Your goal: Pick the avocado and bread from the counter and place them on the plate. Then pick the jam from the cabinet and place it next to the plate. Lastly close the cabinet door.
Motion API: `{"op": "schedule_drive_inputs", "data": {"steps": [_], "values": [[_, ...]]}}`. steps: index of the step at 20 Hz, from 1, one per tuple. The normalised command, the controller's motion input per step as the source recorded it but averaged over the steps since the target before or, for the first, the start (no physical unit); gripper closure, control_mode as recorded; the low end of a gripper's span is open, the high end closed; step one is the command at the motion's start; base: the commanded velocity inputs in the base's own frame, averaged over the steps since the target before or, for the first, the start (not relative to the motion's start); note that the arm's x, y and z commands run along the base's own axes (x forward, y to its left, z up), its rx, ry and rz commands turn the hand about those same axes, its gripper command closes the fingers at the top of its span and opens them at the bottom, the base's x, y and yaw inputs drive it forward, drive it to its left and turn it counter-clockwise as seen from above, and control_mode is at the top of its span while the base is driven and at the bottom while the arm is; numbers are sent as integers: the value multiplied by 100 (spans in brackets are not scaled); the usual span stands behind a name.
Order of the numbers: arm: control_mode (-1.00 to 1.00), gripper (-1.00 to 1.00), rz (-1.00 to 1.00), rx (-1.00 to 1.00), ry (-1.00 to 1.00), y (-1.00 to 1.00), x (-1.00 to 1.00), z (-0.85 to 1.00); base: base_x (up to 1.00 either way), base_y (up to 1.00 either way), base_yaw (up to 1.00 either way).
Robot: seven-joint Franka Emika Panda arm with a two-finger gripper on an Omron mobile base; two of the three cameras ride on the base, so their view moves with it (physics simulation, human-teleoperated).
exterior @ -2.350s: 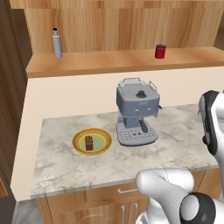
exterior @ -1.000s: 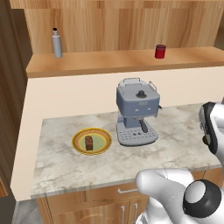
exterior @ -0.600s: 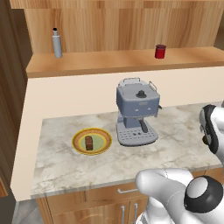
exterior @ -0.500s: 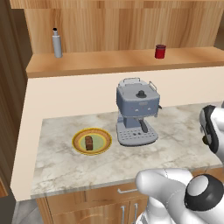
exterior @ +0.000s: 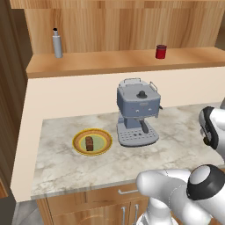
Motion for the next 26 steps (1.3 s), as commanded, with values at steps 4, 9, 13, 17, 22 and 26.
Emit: {"op": "schedule_drive_inputs", "data": {"steps": [4, 9, 13, 17, 22, 26], "values": [[-100, -100, 2, 0, 5, -6, 12, -11, 0, 0, 0], [-100, -100, 3, 0, 2, -11, 9, -10, 0, 0, 0], [-100, -100, 3, 0, 2, -11, 9, -11, 0, 0, 0], [-100, -100, 2, 0, 2, -9, 8, -12, 0, 0, 0], [-100, -100, 0, 0, 4, -2, 10, -10, 0, 0, 0], [-100, -100, 0, 0, 5, 0, 14, -10, 0, 0, 0]]}}
